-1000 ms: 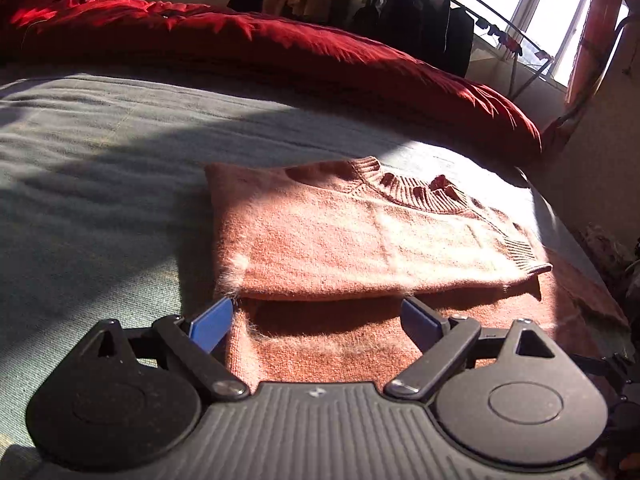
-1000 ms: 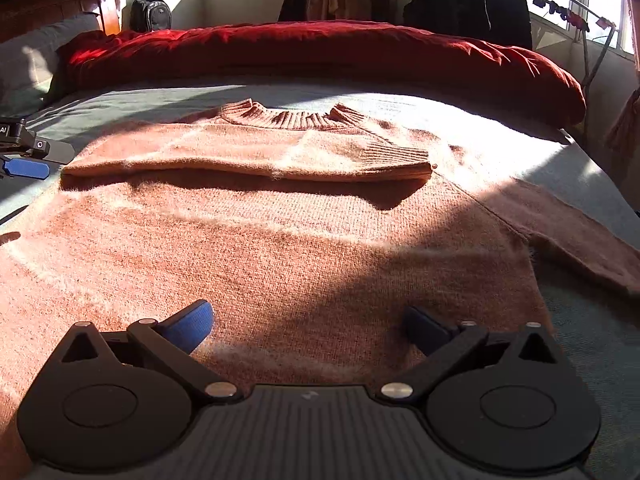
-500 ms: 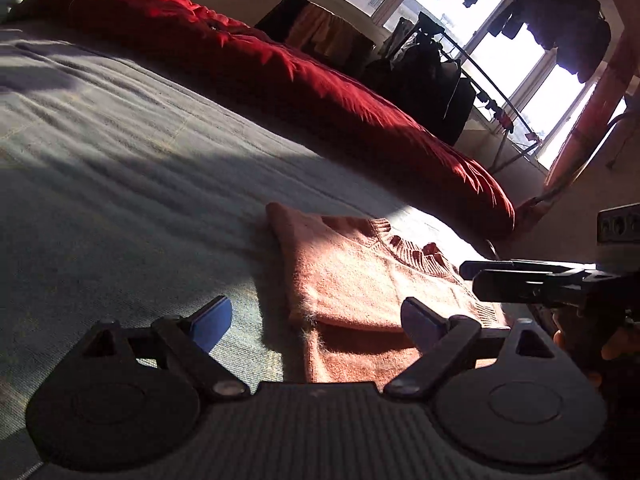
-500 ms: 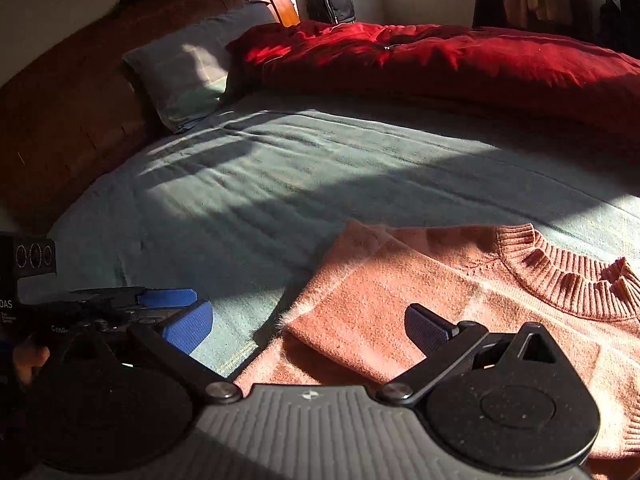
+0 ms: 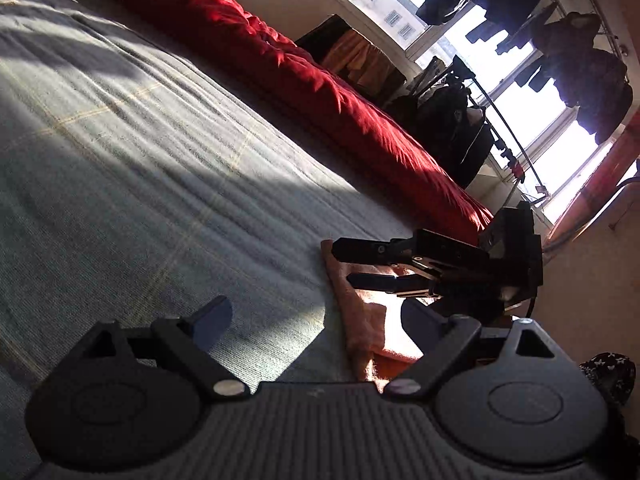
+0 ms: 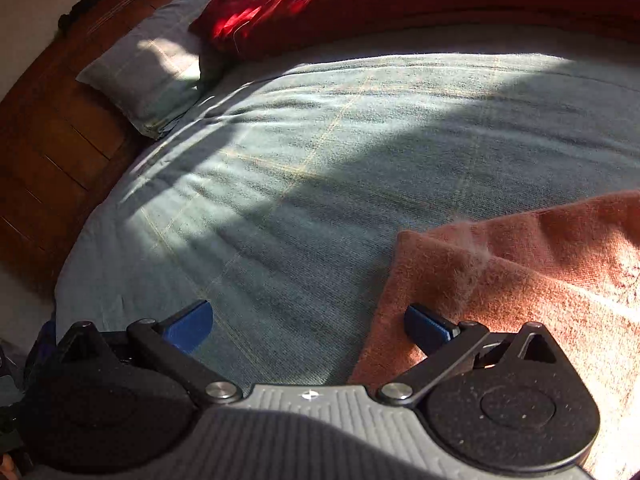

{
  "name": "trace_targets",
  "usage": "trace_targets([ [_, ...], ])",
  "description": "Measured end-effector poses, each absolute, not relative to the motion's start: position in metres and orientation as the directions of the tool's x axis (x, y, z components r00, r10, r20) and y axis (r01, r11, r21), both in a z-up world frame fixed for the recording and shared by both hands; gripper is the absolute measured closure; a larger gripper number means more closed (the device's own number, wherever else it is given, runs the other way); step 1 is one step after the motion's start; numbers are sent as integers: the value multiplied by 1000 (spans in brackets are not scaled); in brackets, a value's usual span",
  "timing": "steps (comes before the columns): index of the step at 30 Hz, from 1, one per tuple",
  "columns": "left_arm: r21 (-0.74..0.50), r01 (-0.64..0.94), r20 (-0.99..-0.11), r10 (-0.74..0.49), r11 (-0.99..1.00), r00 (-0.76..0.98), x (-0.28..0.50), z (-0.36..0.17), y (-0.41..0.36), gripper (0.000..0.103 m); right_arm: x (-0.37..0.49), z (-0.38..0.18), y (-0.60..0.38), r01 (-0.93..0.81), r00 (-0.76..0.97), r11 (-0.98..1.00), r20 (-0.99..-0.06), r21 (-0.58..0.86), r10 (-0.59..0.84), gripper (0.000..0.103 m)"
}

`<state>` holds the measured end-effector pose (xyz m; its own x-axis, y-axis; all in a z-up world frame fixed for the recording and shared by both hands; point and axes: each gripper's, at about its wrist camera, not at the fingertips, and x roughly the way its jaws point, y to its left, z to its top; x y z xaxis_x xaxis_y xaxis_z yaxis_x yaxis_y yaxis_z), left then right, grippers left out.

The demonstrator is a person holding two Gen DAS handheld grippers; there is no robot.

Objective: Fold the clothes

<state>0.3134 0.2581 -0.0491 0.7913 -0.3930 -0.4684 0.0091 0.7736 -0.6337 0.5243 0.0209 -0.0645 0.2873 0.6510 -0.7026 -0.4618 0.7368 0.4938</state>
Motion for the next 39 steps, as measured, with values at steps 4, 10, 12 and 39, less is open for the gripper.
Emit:
trace_targets([
  [4, -638, 51, -448, -424, 769, 787, 313, -45, 253, 12, 529, -62, 26, -462, 316, 746, -698, 479, 643, 0],
  [10, -669, 98, -390, -460, 737, 797, 308, -42, 255, 12, 523, -37, 13, -482, 361, 738, -660, 473, 659, 0],
  [12, -674, 113, -384, -478, 730, 790, 309, -43, 254, 12, 530, -42, 13, -460, 359, 745, -666, 484, 654, 0],
  [39, -664, 304, -299, -615, 683, 730, 308, -18, 205, 9, 491, -54, -33, -394, 315, 763, -705, 513, 636, 0],
])
